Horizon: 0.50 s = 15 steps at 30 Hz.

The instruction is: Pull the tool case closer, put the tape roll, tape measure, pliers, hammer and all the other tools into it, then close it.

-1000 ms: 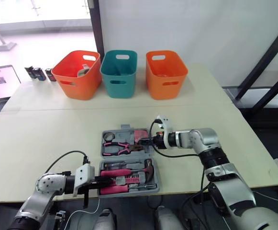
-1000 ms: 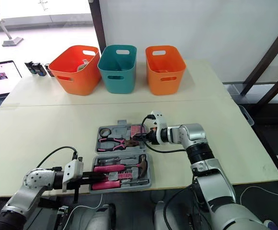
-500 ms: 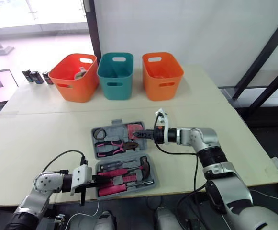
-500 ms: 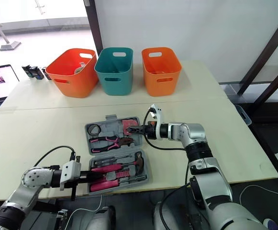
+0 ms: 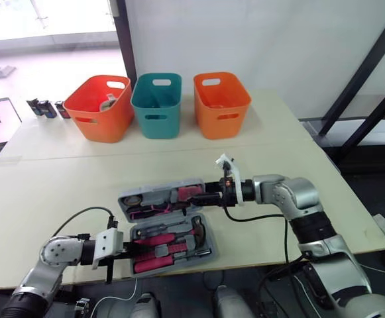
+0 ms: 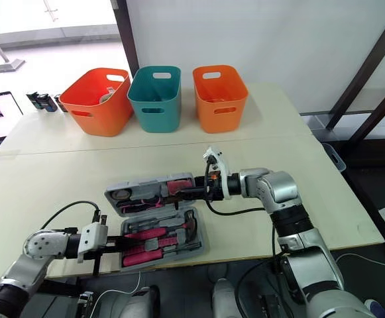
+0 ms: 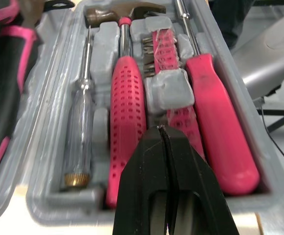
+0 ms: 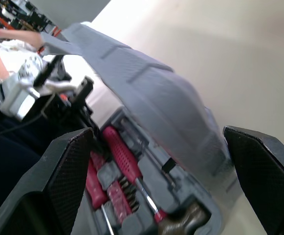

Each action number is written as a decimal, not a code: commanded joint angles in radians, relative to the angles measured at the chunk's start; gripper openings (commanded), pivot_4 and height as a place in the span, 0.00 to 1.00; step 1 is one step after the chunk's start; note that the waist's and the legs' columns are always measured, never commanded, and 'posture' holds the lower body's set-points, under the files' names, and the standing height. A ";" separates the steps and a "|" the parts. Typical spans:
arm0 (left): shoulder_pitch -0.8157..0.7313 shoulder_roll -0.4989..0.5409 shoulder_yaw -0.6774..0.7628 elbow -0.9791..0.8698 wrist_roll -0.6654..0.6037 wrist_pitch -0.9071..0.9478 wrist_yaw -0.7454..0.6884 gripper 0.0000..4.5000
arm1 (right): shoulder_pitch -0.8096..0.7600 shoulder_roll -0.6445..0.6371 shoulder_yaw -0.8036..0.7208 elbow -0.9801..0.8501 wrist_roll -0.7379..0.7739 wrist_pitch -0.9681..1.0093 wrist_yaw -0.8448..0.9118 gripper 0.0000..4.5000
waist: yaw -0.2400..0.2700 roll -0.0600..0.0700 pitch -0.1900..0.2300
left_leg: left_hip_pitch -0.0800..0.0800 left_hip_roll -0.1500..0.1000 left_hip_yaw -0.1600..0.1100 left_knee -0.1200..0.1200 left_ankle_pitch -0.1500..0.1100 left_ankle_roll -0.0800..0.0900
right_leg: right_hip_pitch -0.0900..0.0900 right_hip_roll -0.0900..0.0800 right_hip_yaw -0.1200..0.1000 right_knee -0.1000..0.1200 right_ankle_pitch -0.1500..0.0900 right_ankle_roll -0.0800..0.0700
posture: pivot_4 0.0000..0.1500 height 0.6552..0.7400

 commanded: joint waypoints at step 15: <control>0.353 0.341 0.564 -0.413 -0.393 0.583 -0.104 0.00 | 0.438 -0.603 -0.099 -0.849 0.167 0.073 0.161 0.99 | 0.053 -0.007 0.005 | -0.008 -0.002 0.003 -0.001 -0.002 0.000 | -0.006 -0.005 -0.001 -0.004 -0.007 -0.004 | 1.00 1.00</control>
